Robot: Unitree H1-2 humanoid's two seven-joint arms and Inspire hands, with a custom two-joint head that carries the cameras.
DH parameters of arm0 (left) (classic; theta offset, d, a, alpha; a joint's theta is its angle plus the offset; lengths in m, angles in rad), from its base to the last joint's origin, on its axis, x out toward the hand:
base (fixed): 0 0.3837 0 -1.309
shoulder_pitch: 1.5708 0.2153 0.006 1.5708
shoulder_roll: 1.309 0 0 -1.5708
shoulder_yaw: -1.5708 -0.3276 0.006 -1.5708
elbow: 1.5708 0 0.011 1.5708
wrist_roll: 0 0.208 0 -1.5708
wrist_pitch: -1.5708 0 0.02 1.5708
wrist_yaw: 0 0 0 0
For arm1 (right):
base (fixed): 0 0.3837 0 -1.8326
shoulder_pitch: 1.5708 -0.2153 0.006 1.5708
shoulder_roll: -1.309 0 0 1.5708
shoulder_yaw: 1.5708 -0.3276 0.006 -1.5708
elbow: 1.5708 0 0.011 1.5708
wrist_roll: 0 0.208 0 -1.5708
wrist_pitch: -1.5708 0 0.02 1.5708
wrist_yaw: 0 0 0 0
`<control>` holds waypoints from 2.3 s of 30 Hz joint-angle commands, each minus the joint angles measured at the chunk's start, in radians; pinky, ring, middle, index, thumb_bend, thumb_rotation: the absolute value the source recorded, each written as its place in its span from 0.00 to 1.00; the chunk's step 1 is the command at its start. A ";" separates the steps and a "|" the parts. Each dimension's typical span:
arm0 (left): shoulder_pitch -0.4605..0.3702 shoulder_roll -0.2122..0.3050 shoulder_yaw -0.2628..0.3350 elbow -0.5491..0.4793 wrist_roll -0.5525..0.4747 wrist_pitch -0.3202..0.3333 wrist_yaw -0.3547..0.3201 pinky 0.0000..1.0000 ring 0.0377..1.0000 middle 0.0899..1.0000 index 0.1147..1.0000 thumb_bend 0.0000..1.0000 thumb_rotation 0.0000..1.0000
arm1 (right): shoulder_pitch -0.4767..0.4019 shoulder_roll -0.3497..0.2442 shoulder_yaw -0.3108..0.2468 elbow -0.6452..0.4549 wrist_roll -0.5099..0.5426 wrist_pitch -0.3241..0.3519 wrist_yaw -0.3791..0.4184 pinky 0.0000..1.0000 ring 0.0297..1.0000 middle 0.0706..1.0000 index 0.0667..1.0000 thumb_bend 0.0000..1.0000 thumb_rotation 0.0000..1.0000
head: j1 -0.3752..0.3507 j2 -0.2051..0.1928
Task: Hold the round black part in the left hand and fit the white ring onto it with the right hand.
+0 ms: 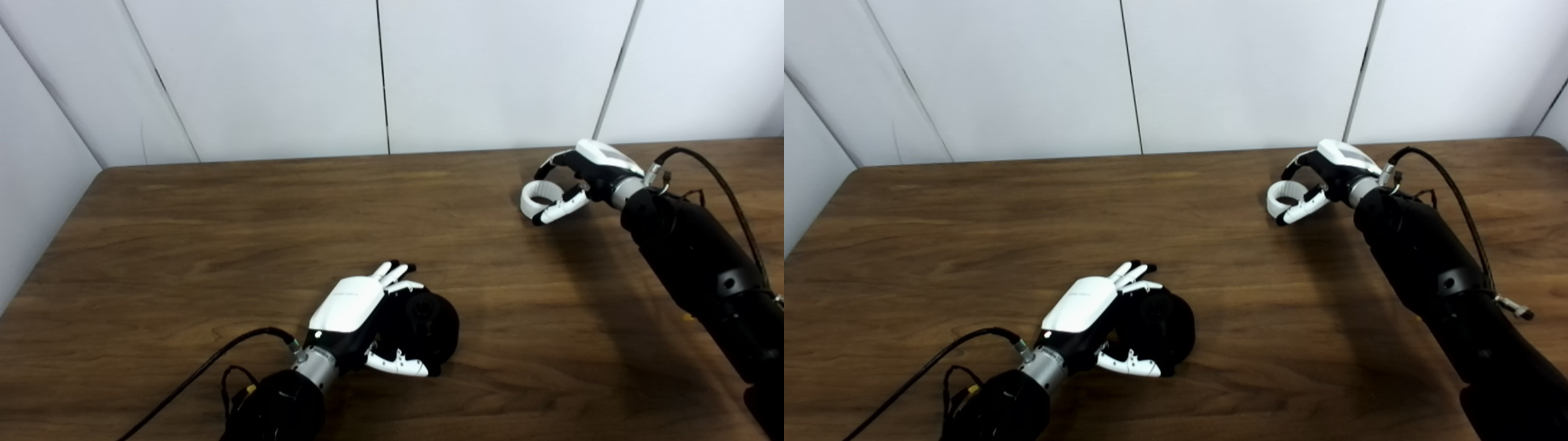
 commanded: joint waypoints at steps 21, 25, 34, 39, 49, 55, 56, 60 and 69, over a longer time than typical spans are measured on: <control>-0.003 0.002 -0.003 -0.010 -0.018 0.014 -0.041 0.90 1.00 0.97 0.75 0.94 0.52 | -0.041 -0.015 -0.015 -0.022 0.000 -0.051 -0.021 0.77 0.91 0.86 0.66 0.86 0.27 | 0.001 0.004; -0.005 0.004 -0.001 -0.012 -0.018 0.013 -0.042 0.90 1.00 0.97 0.75 0.94 0.51 | -0.040 -0.014 -0.013 -0.018 0.001 -0.048 -0.017 0.78 0.92 0.86 0.67 0.87 0.28 | 0.003 0.005; -0.005 0.004 0.002 -0.011 -0.018 0.009 -0.050 0.90 1.00 0.97 0.75 0.94 0.52 | -0.039 -0.013 -0.008 -0.022 -0.002 -0.017 0.016 0.80 0.94 0.88 0.72 0.90 0.31 | 0.003 0.006; -0.008 0.005 0.003 -0.009 -0.017 0.008 -0.055 0.89 1.00 0.97 0.75 0.94 0.52 | -0.043 -0.011 -0.009 -0.021 -0.006 -0.004 0.033 0.82 0.95 0.89 0.75 0.92 0.32 | 0.002 0.005; -0.010 0.006 0.015 -0.012 -0.036 -0.001 -0.057 0.90 1.00 0.98 0.75 0.94 0.51 | -0.043 -0.014 -0.006 0.000 -0.007 -0.014 0.031 0.82 0.94 0.89 0.75 0.91 0.31 | 0.005 0.008; -0.012 0.008 0.019 -0.019 -0.042 0.003 -0.066 0.91 1.00 0.98 0.76 0.94 0.48 | -0.037 -0.016 -0.009 0.000 -0.006 -0.013 0.030 0.82 0.94 0.88 0.74 0.88 0.27 | 0.004 0.009; -0.011 0.008 0.019 -0.022 -0.041 0.006 -0.069 0.91 1.00 0.98 0.76 0.94 0.47 | -0.035 -0.017 -0.009 -0.001 -0.006 -0.012 0.030 0.82 0.94 0.88 0.73 0.87 0.27 | 0.003 0.011; -0.008 0.007 0.021 -0.027 -0.041 0.007 -0.068 0.90 1.00 0.98 0.76 0.94 0.47 | -0.032 -0.021 -0.009 -0.001 -0.011 -0.017 0.024 0.81 0.93 0.88 0.72 0.86 0.26 | 0.004 0.012; -0.005 0.004 0.027 -0.027 -0.051 0.009 -0.067 0.89 1.00 0.98 0.75 0.94 0.46 | -0.026 -0.024 -0.010 0.011 -0.017 -0.029 0.010 0.78 0.92 0.87 0.70 0.85 0.27 | 0.003 0.013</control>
